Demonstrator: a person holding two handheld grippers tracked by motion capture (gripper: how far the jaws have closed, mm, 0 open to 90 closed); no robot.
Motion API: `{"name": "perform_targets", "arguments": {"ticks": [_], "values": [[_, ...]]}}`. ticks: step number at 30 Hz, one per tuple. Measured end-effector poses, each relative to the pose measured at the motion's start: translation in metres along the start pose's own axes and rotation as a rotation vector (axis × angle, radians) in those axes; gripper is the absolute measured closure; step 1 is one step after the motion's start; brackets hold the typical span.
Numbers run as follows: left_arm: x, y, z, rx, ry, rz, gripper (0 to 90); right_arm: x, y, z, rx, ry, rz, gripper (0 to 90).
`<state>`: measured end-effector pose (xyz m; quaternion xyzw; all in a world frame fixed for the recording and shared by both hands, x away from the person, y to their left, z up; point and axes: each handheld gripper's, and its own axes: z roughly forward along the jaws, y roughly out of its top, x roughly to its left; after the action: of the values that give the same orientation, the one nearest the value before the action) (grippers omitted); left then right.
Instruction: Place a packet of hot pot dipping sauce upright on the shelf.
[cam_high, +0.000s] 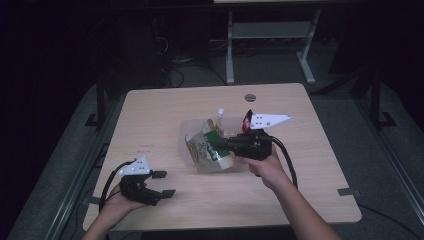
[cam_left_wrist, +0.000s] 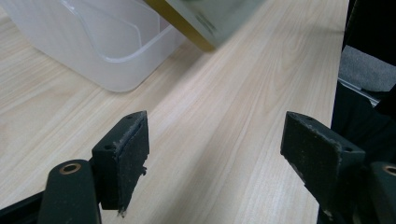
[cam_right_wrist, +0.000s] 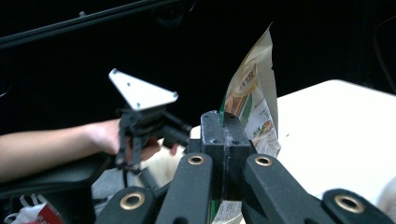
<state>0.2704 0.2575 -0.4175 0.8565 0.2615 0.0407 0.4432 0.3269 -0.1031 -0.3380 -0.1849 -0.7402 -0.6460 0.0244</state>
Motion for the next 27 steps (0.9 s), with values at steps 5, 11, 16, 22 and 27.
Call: {"name": "perform_targets", "arguments": {"ticks": [5,11,16,22,27], "values": [[0.0,-0.001,0.001,-0.001,-0.002,-0.004,23.3,-0.008,0.008,0.003,-0.026,-0.027,0.012,90.0],[0.0,-0.001,0.002,0.008,-0.003,0.005,23.3,-0.018,0.015,0.009,-0.032,-0.061,0.012,90.0],[0.001,-0.001,0.004,0.011,-0.006,0.009,23.3,-0.025,0.022,0.014,-0.042,-0.081,0.021,90.0],[0.0,-0.002,0.005,0.02,-0.011,0.016,23.3,-0.032,0.026,0.021,-0.041,-0.105,0.02,90.0],[0.001,-0.002,0.006,0.026,-0.015,0.014,23.2,-0.037,0.025,0.025,-0.044,-0.121,0.04,90.0]]}}
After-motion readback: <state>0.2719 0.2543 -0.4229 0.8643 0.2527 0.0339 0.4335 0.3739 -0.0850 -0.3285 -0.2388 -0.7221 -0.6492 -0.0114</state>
